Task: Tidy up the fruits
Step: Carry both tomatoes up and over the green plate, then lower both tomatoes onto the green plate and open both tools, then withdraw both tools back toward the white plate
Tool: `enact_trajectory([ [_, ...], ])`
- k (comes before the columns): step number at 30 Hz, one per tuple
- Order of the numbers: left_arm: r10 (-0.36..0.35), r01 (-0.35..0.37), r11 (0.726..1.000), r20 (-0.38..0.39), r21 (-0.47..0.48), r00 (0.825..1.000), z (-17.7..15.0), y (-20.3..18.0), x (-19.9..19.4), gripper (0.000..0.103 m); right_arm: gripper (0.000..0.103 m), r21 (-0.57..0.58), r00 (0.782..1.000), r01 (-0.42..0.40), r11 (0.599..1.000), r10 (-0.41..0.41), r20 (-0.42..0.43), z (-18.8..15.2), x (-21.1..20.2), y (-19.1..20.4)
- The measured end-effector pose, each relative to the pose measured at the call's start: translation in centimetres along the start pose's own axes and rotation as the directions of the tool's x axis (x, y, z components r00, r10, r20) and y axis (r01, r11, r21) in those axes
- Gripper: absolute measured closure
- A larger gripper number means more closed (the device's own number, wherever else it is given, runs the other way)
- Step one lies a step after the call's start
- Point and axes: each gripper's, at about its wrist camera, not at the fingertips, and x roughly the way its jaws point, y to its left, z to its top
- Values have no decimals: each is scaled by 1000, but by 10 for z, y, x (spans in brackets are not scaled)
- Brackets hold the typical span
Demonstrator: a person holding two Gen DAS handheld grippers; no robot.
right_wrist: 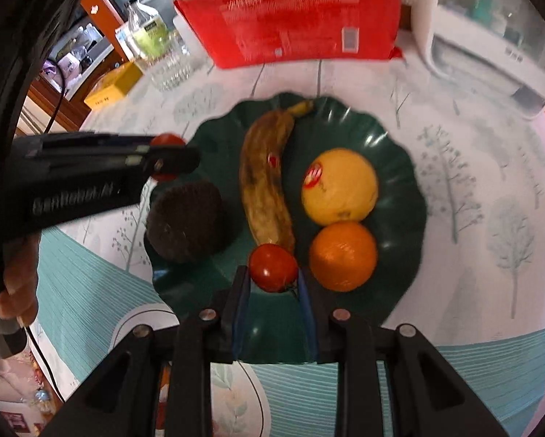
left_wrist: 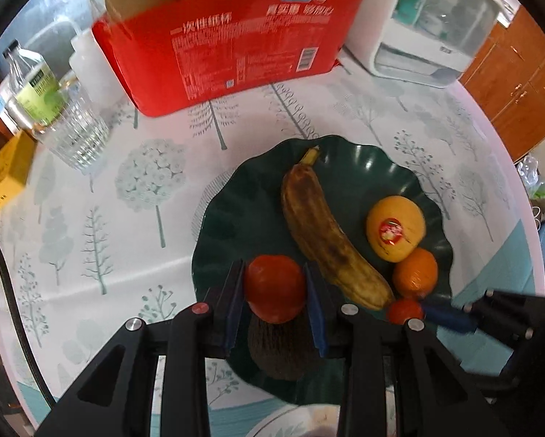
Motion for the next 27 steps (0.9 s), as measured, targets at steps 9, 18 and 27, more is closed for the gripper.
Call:
enact_trajectory([
  [9,-23,21,999,-39,-45,999,8,7,28,67,75,3,999,-34,999,34,-19,-1,18,1],
  [18,3,-3,1000,-7,-11,1000,-2,7,14,40,73,47,998,-61,997,61,-6,2,15,-10],
  [27,10,-10,1000,12,-29,1000,-20,13,-6,35,72,51,999,-51,997,51,-1,-3,8,-9],
])
